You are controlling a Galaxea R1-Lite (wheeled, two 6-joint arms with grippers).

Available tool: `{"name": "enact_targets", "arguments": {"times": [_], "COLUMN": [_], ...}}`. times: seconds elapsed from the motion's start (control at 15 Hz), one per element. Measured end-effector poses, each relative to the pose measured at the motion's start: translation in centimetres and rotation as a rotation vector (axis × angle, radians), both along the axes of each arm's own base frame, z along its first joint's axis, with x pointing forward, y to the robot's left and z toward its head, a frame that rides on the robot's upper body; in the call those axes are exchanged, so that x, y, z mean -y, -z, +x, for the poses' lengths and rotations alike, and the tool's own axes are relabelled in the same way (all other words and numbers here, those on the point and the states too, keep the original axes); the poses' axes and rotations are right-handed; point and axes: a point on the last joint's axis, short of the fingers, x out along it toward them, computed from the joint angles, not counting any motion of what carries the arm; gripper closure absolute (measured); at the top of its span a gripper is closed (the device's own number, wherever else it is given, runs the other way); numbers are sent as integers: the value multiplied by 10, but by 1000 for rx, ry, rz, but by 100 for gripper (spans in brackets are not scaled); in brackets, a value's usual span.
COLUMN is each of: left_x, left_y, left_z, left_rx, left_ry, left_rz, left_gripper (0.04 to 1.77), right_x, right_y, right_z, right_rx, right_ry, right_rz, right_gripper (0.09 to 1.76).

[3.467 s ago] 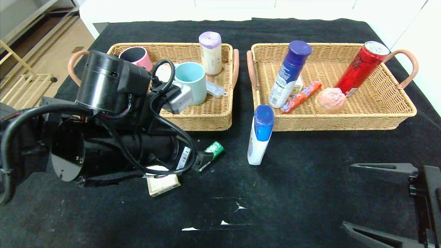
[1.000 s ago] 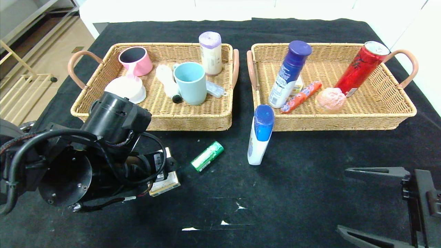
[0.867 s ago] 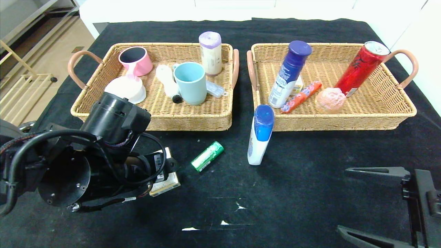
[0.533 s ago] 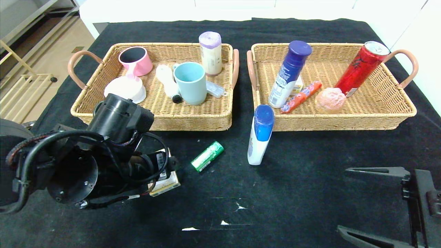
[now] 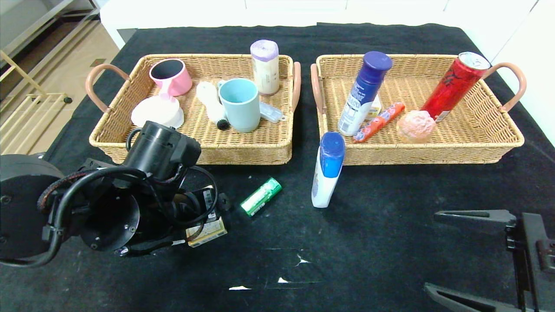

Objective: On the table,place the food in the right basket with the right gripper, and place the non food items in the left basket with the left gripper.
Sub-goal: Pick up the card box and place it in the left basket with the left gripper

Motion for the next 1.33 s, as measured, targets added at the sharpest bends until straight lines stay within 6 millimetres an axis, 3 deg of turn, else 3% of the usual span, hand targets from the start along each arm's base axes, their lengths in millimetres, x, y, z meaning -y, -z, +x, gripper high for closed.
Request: {"name": "enact_targets", "arguments": {"times": [0.13, 0.33, 0.47, 1.0, 1.33], "left_x": [0, 0, 1, 1, 2], "left_y": [1, 1, 2, 4, 4], "left_z": [0, 1, 1, 2, 2], "left_rx": [-2, -4, -5, -12, -15], "left_ry": [0, 0, 1, 0, 6], "left_rz": [1, 4, 6, 9, 18], "left_gripper": [9, 56, 73, 77, 77], "right_x": [0, 0, 0, 0, 27], "right_y": [0, 0, 0, 2, 2], "right_z": [0, 0, 0, 1, 13], "right_rx": [0, 1, 1, -5, -7], "right_ry": [-1, 0, 0, 0, 190], "right_rz": [0, 0, 1, -7, -7], "right_gripper": [14, 14, 14, 14, 14]}}
